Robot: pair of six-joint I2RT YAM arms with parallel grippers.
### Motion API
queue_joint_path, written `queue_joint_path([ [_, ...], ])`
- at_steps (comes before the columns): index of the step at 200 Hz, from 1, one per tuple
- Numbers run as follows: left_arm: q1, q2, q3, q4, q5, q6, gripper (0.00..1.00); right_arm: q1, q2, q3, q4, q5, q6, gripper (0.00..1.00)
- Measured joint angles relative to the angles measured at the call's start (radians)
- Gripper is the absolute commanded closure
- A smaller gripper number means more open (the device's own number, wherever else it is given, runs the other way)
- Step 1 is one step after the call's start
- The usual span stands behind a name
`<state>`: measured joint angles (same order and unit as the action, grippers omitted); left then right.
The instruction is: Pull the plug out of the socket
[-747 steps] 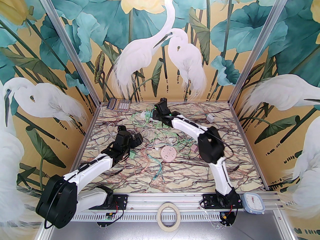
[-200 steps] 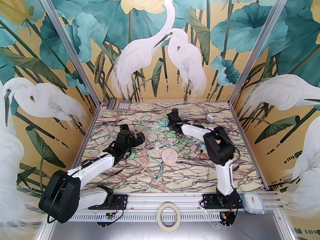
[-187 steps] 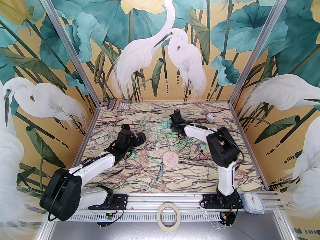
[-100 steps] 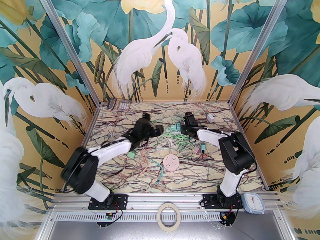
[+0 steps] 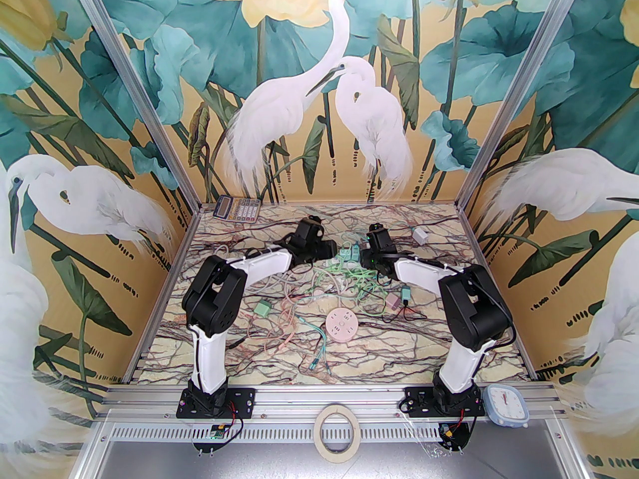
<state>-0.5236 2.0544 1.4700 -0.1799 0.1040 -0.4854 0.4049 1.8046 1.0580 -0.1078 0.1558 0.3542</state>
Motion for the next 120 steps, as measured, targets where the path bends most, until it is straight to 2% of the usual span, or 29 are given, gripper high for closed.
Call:
queue_joint_path([
  [26,0.019,0.030,0.038,-0.027,0.027,0.008,0.39,0.000,0.000,-0.007,0.016,0.000,0.000,0.59],
  [70,-0.029,0.051,0.006,-0.087,0.063,0.051,0.39,0.001,0.000,-0.013,0.032,0.000,0.002,0.58],
  [120,-0.038,0.032,-0.057,-0.026,0.056,0.071,0.39,0.001,0.002,-0.013,0.037,-0.001,0.008,0.56],
])
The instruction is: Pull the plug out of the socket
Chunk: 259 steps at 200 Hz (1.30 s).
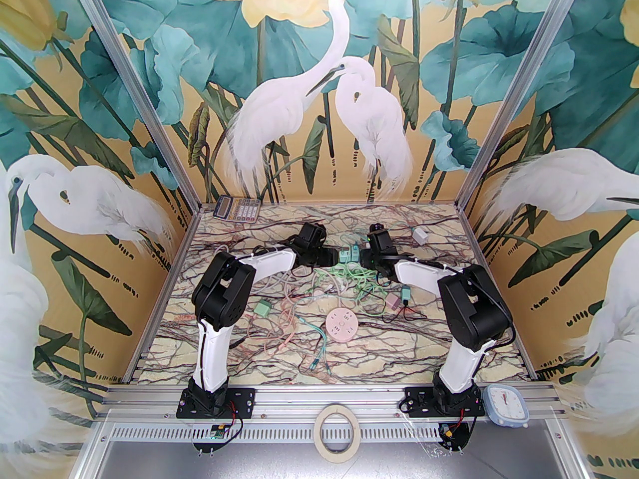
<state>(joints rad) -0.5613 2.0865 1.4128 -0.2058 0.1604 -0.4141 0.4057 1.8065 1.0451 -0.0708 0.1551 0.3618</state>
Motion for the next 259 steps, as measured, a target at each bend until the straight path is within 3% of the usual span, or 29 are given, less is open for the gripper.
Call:
queue_joint_path([
  [48,0.005,-0.027,-0.074,0.095,0.042,0.013,0.34,0.001,0.011,0.026,-0.016,0.001,0.000,0.55],
  [120,0.004,-0.018,-0.010,-0.046,0.013,0.068,0.50,-0.002,0.026,0.071,-0.083,0.007,0.003,0.43],
  [134,0.004,-0.018,-0.009,-0.047,0.009,0.068,0.57,-0.002,0.028,0.082,-0.101,0.011,0.003,0.43],
  [259,-0.003,-0.008,0.030,-0.094,-0.014,0.066,0.61,-0.002,0.060,0.202,-0.190,0.006,0.003,0.49],
])
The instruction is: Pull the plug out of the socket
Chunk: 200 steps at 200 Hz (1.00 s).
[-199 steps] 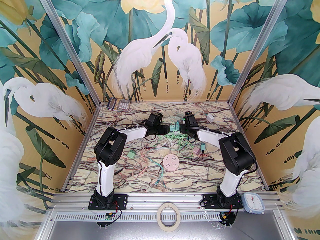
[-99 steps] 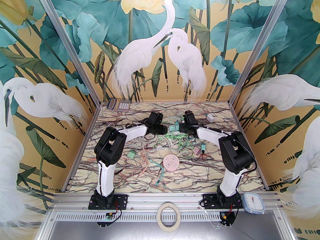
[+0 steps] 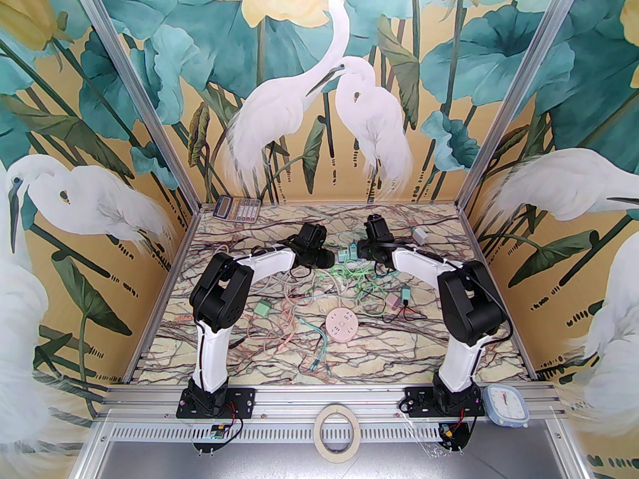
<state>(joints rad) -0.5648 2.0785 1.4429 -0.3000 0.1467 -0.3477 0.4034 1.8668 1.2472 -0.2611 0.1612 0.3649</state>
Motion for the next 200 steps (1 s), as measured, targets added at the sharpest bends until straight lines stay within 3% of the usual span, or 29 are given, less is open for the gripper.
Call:
queue_joint_path([
  [31,-0.002,0.005,0.006,-0.003,-0.006,-0.003,0.61,0.000,0.029,0.036,-0.018,0.016,0.000,0.50],
  [53,-0.003,0.005,0.009,-0.006,-0.010,-0.003,0.61,0.002,0.040,0.053,-0.032,0.018,-0.012,0.59],
  [105,-0.005,0.010,0.020,-0.019,-0.017,-0.003,0.62,0.023,0.057,0.072,-0.045,0.088,-0.056,0.54],
  [134,-0.005,0.011,0.022,-0.023,-0.018,-0.004,0.62,0.037,0.056,0.053,-0.013,0.121,-0.077,0.68],
  [154,-0.005,0.012,0.027,-0.029,-0.018,-0.004,0.62,0.047,0.051,0.039,0.007,0.143,-0.084,0.70],
  [200,-0.008,0.018,0.041,-0.045,-0.018,-0.004,0.63,-0.014,-0.005,-0.060,0.111,0.012,-0.062,0.69],
])
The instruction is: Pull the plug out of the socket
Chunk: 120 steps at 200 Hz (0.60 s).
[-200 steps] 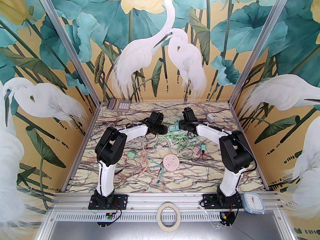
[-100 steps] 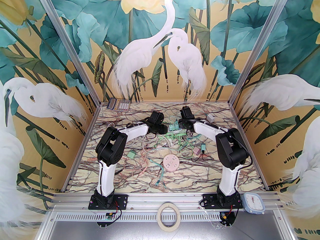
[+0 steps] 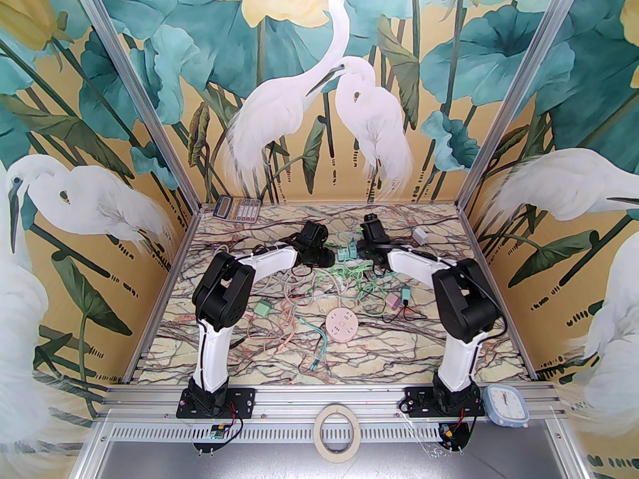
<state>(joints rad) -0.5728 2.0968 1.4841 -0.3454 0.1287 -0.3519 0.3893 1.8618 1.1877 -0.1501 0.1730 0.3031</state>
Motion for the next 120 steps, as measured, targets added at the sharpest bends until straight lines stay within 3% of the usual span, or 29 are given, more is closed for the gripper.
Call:
queue_joint_path([
  [38,-0.003,0.002,0.005,-0.007,-0.001,0.000,0.64,0.002,-0.015,-0.018,0.012,-0.024,-0.005,0.69],
  [86,-0.003,0.011,0.023,-0.023,-0.005,0.001,0.65,0.098,0.015,0.027,-0.042,0.200,-0.058,0.69],
  [120,-0.003,0.021,0.048,-0.056,-0.010,0.001,0.65,0.115,0.018,0.034,-0.047,0.246,-0.060,0.69],
])
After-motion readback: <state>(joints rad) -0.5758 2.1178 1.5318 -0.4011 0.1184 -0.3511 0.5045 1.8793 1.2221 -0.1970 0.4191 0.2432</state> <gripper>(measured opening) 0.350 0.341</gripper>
